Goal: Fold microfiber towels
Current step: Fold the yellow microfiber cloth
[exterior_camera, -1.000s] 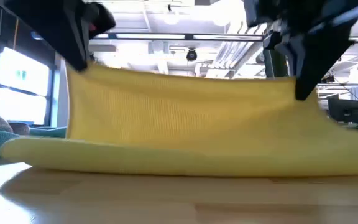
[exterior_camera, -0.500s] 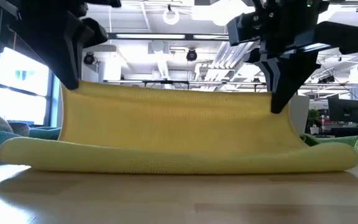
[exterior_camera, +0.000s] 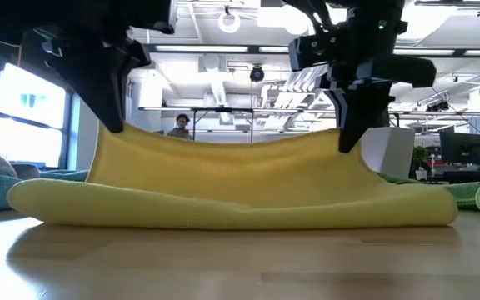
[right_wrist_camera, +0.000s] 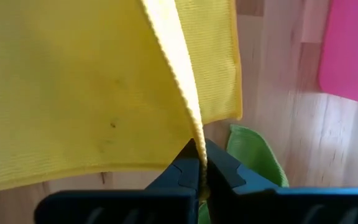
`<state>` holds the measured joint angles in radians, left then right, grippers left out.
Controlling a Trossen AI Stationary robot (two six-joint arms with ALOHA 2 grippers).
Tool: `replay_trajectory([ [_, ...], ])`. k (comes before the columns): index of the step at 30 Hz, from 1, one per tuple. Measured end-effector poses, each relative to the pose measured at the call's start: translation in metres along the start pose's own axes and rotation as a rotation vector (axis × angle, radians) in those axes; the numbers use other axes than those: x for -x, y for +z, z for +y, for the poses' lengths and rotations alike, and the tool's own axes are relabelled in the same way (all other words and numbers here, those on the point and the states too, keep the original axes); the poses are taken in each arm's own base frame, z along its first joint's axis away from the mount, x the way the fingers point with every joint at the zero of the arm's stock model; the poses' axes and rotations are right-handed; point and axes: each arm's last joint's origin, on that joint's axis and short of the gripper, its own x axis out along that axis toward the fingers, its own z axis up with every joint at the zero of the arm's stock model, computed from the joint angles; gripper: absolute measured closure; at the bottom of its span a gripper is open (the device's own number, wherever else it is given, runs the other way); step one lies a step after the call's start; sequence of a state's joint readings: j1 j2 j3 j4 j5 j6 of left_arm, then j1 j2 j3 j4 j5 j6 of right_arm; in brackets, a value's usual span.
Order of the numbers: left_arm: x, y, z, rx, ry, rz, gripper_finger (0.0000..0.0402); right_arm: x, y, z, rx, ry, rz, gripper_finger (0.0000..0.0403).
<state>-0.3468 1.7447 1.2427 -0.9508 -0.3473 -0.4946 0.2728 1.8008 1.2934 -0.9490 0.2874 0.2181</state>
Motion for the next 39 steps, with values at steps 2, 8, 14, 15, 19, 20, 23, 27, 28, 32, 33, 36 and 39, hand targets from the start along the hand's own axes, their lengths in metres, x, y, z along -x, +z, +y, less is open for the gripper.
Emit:
replay_trajectory([
  [2,-0.001,0.001,0.002,0.006,0.003,0.002,0.0401,0.000,0.002,-0.001,0.009,0.003,-0.012,0.0391],
  [8,-0.003,0.000,0.008,0.013,0.039,0.026,0.0400,-0.001,0.005,-0.004,0.030,-0.029,-0.045,0.0352],
  [14,-0.014,-0.005,0.017,0.028,0.078,0.055,0.0397,-0.002,0.004,-0.010,0.022,-0.101,-0.035,0.0316],
  [15,-0.017,-0.006,0.018,0.031,0.082,0.062,0.0397,-0.002,0.004,-0.011,0.019,-0.102,-0.035,0.0311],
  [19,-0.027,-0.009,0.026,0.050,0.118,0.075,0.0397,-0.004,0.005,-0.015,0.008,-0.105,-0.029,0.0297],
  [20,-0.029,-0.010,0.028,0.052,0.134,0.078,0.0397,-0.004,0.005,-0.016,0.005,-0.105,-0.028,0.0295],
  [23,-0.033,-0.011,0.035,0.053,0.179,0.077,0.0397,-0.004,0.005,-0.017,0.003,-0.105,-0.027,0.0293],
  [27,-0.037,-0.010,0.042,0.057,0.229,0.071,0.0397,-0.004,0.005,-0.016,0.001,-0.104,-0.030,0.0292],
  [28,-0.037,-0.009,0.044,0.063,0.230,0.072,0.0397,-0.004,0.005,-0.016,0.001,-0.101,-0.030,0.0292],
  [32,-0.039,-0.008,0.048,0.073,0.234,0.079,0.0396,-0.004,0.005,-0.016,-0.016,-0.085,-0.029,0.0292],
  [33,-0.039,-0.008,0.049,0.069,0.235,0.080,0.0396,-0.004,0.005,-0.016,-0.016,-0.082,-0.028,0.0292],
  [36,-0.039,-0.007,0.050,0.048,0.235,0.083,0.0386,-0.004,0.006,-0.015,-0.019,-0.080,-0.035,0.0292],
  [39,-0.040,-0.006,0.050,0.050,0.236,0.074,0.0362,-0.004,0.007,-0.015,-0.019,-0.078,-0.042,0.0292],
])
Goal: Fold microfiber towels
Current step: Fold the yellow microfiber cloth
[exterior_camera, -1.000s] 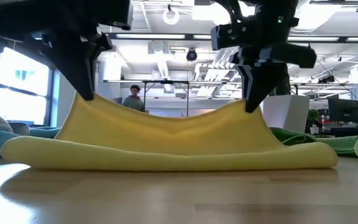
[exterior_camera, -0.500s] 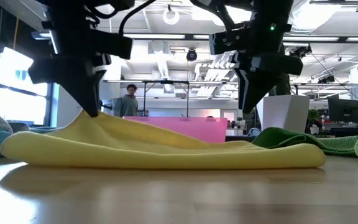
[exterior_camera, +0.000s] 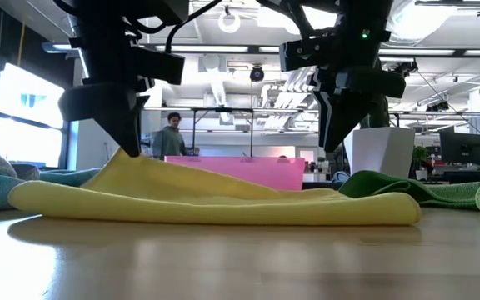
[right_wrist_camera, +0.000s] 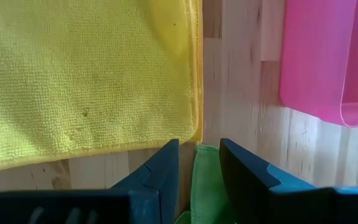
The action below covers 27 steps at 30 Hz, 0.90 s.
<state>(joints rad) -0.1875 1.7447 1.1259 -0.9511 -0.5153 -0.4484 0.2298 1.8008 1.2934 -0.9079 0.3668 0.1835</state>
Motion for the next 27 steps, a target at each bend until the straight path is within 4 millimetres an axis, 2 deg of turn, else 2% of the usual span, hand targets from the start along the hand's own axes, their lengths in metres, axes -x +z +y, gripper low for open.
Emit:
replay_trajectory([
  [7,0.000,0.002,0.003,-0.009,0.093,-0.052,0.0269,0.000,0.002,0.001,-0.007,0.034,-0.015,0.0292],
  [11,-0.001,0.002,0.003,0.016,0.052,-0.030,0.0240,0.002,0.006,0.007,-0.034,0.109,-0.051,0.0292],
  [16,0.007,-0.004,-0.015,-0.078,-0.135,0.014,0.0243,-0.007,0.000,0.028,-0.009,0.152,-0.128,0.0292],
  [21,0.020,-0.003,-0.040,-0.217,-0.294,-0.098,0.0265,-0.025,-0.014,0.046,-0.036,0.184,-0.193,0.0292],
  [24,0.023,0.000,-0.047,-0.234,-0.325,-0.163,0.0278,-0.033,-0.019,0.052,-0.080,0.205,-0.242,0.0292],
  [27,0.017,0.002,-0.048,-0.217,-0.312,-0.147,0.0289,-0.038,-0.025,0.055,-0.112,0.223,-0.237,0.0292],
])
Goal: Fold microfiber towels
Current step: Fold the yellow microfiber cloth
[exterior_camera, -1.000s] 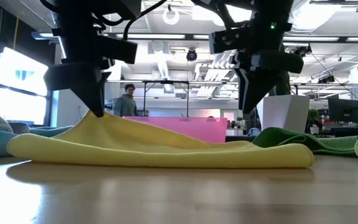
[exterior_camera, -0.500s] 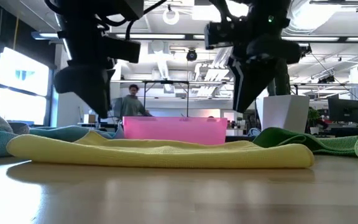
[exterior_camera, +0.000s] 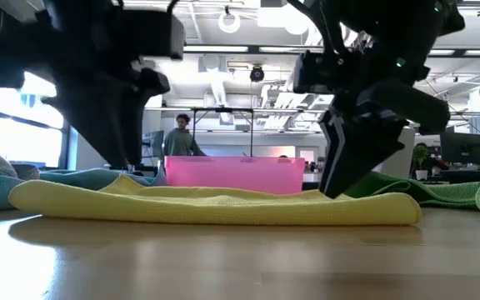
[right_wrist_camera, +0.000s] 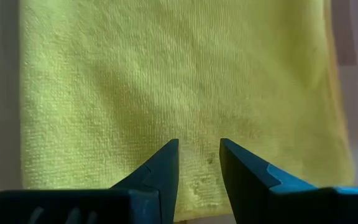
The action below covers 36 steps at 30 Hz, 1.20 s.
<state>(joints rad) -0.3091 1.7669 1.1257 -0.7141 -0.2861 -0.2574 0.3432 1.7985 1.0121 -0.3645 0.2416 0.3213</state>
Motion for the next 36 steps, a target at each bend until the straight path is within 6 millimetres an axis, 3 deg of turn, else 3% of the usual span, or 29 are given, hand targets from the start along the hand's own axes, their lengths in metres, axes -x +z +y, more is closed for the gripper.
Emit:
replay_trajectory([
  [9,-0.033,-0.024,0.006,0.099,-0.004,0.092,0.0302,0.004,-0.008,0.011,-0.028,0.014,0.016,0.0292],
  [19,-0.034,-0.018,-0.005,0.283,-0.090,0.008,0.0303,0.034,-0.014,0.000,-0.178,-0.063,0.064,0.0292],
  [23,-0.033,-0.012,-0.012,0.257,-0.171,-0.051,0.0303,0.037,-0.015,-0.001,-0.240,-0.049,0.075,0.0292],
  [31,-0.019,-0.007,-0.010,0.172,-0.154,-0.070,0.0303,0.042,-0.020,0.017,-0.029,0.045,0.080,0.0292],
  [36,-0.013,-0.005,-0.010,0.171,-0.166,-0.092,0.0303,0.047,-0.031,0.032,0.102,0.001,0.077,0.0292],
])
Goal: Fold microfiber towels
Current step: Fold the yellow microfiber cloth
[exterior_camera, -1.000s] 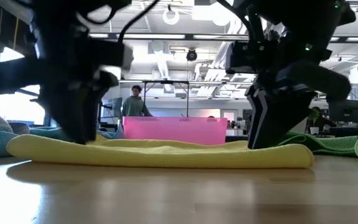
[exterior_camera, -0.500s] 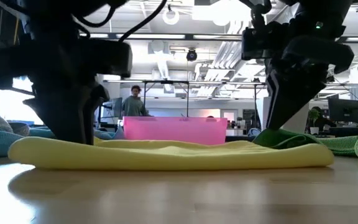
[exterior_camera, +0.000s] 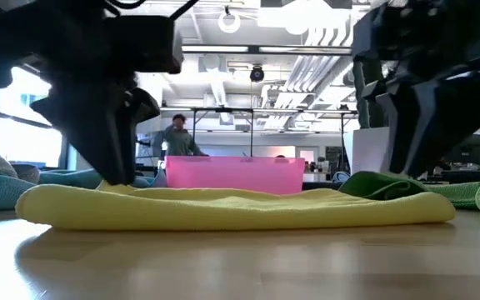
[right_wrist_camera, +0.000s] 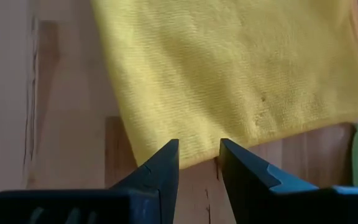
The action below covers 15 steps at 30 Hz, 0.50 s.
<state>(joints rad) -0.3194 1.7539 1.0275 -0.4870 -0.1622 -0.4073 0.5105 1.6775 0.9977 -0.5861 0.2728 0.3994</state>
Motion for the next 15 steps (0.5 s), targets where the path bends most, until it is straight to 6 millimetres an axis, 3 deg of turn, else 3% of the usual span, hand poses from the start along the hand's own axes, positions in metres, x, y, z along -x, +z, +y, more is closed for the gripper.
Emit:
replay_trajectory([
  [5,0.002,0.002,-0.002,0.010,-0.011,-0.027,0.0303,-0.001,-0.002,0.012,0.041,0.035,-0.020,0.0280],
  [15,0.002,0.003,-0.005,0.072,-0.044,-0.036,0.0303,-0.015,-0.007,0.020,0.083,0.020,0.028,0.0195],
])
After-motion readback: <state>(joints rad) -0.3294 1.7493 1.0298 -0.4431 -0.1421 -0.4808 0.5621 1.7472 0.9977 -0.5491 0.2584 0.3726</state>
